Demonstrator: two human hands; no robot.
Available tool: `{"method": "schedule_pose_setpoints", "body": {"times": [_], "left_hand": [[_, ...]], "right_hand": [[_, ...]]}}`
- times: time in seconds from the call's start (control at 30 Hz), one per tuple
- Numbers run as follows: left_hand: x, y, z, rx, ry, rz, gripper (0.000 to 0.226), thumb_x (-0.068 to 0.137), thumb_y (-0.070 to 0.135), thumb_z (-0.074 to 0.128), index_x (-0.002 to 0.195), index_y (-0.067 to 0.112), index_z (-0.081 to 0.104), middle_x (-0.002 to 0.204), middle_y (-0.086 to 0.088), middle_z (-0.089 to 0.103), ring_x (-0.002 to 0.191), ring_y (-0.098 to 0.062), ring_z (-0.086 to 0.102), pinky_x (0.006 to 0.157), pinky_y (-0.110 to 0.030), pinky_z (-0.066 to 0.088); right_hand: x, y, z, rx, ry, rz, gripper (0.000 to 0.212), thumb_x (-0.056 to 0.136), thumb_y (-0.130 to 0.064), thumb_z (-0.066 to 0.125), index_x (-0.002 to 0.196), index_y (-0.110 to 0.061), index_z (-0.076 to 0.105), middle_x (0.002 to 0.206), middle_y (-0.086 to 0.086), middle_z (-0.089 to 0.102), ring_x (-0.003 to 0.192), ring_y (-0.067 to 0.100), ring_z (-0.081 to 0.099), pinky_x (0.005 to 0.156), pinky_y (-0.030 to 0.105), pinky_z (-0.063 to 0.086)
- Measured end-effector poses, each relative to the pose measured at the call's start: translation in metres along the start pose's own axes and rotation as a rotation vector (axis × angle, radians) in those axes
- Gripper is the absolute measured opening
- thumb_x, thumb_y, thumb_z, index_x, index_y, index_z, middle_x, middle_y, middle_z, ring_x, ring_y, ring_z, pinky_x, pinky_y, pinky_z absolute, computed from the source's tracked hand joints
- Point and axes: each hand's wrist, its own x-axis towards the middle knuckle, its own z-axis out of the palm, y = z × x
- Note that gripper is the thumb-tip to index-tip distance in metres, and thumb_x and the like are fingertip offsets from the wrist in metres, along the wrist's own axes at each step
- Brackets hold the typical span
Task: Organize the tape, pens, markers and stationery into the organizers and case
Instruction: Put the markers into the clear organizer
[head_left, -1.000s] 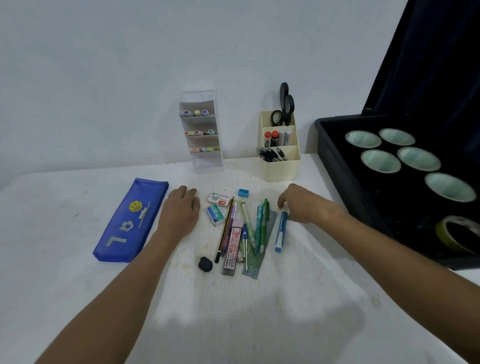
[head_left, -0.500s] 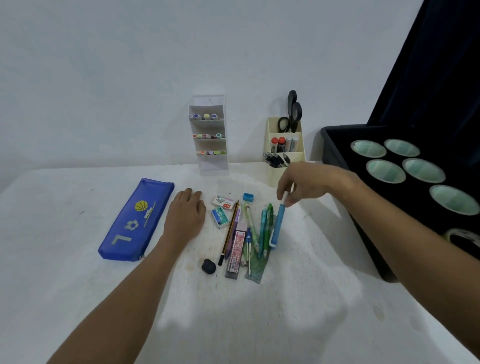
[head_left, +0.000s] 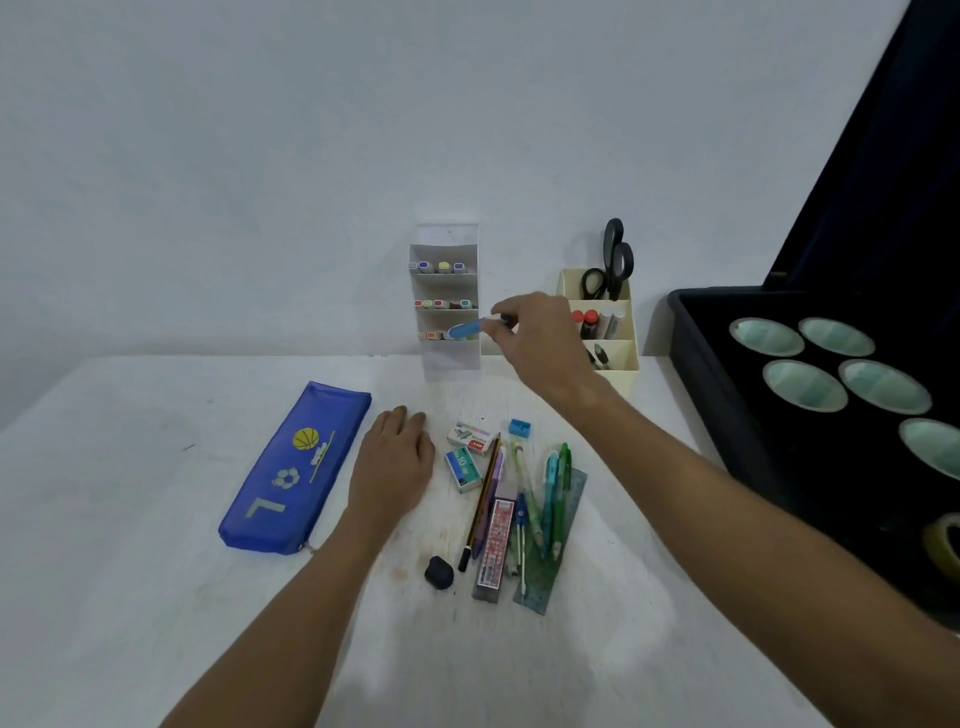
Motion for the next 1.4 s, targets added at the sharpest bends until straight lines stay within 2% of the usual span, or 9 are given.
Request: {"method": "schedule_pose_setpoints", "body": {"times": [0.07,0.17,0.37,0.47,0.63,0.83,1.03,1.2,1.4], "left_hand": [[-0.001,0.000,0.000,-0.003,0.001,-0.007,0.046,0.095,0.029,0.034,0.127,0.006,0.057,0.133,-0.017,0.055,0.122,-0.030,0.049,0.101,-0.041,0.042],[-0.001,0.001,0.000,-0.011,0.006,-0.002,0.059,0.090,0.036,0.022,0.127,0.007,0.057,0.133,-0.015,0.055,0.122,-0.029,0.049,0.101,-0.041,0.042],[0.002,-0.001,0.003,0.004,-0.006,-0.006,0.061,0.088,0.038,0.020,0.126,0.008,0.057,0.133,-0.015,0.055,0.122,-0.029,0.049,0.100,-0.041,0.043],[0.002,-0.002,0.003,0.010,-0.008,-0.006,0.058,0.089,0.036,0.023,0.124,0.008,0.059,0.131,-0.015,0.056,0.120,-0.028,0.051,0.098,-0.040,0.044],[0.003,-0.003,0.003,0.001,-0.026,-0.014,0.050,0.091,0.033,0.031,0.125,0.009,0.058,0.132,-0.014,0.056,0.121,-0.028,0.050,0.099,-0.041,0.044],[0.003,-0.003,0.002,0.022,-0.030,-0.008,0.047,0.092,0.032,0.034,0.126,0.010,0.057,0.133,-0.012,0.055,0.121,-0.026,0.049,0.100,-0.039,0.043],[0.005,-0.002,0.001,0.012,-0.030,-0.010,0.055,0.088,0.036,0.028,0.123,0.008,0.059,0.129,-0.013,0.057,0.117,-0.028,0.051,0.095,-0.041,0.046],[0.004,-0.001,0.000,-0.004,-0.028,-0.022,0.055,0.088,0.037,0.029,0.124,0.008,0.059,0.128,-0.014,0.057,0.117,-0.029,0.051,0.097,-0.043,0.046],[0.001,0.003,-0.008,-0.042,-0.044,-0.039,0.052,0.089,0.034,0.033,0.123,0.007,0.060,0.129,-0.015,0.058,0.119,-0.029,0.052,0.097,-0.042,0.046]], "right_hand": [[0.001,0.003,0.010,-0.024,0.033,-0.021,0.026,0.094,-0.024,0.058,0.097,-0.005,0.074,0.086,0.012,0.072,0.074,0.021,0.060,0.069,0.031,0.047],[0.002,0.006,0.020,-0.025,0.066,-0.034,0.027,0.094,-0.025,0.057,0.103,-0.005,0.072,0.093,0.012,0.072,0.084,0.023,0.064,0.079,0.038,0.052],[0.010,0.014,0.037,-0.115,0.048,0.022,0.029,0.096,-0.025,0.052,0.092,-0.004,0.071,0.083,0.013,0.071,0.070,0.022,0.060,0.063,0.029,0.046],[0.014,0.015,0.050,-0.087,0.074,0.014,0.026,0.095,-0.020,0.051,0.109,-0.005,0.067,0.092,0.016,0.072,0.080,0.028,0.065,0.070,0.036,0.055],[0.027,0.016,0.074,-0.120,-0.015,0.077,0.028,0.097,-0.023,0.048,0.100,-0.006,0.069,0.094,0.012,0.071,0.078,0.026,0.065,0.069,0.032,0.055],[0.039,0.019,0.087,0.003,-0.176,0.154,0.034,0.090,-0.028,0.059,0.110,-0.003,0.066,0.108,0.014,0.068,0.092,0.028,0.065,0.082,0.034,0.056],[0.030,0.022,0.084,0.104,-0.138,0.199,0.034,0.097,-0.026,0.047,0.105,0.001,0.066,0.105,0.014,0.068,0.085,0.025,0.062,0.070,0.025,0.046],[0.010,0.022,0.073,0.126,-0.123,0.166,0.035,0.097,-0.023,0.046,0.111,0.003,0.064,0.099,0.018,0.069,0.085,0.029,0.063,0.077,0.031,0.049],[-0.016,0.023,0.071,0.094,-0.209,0.144,0.026,0.091,-0.016,0.051,0.088,0.001,0.071,0.091,0.014,0.070,0.075,0.019,0.057,0.069,0.022,0.040]]}}
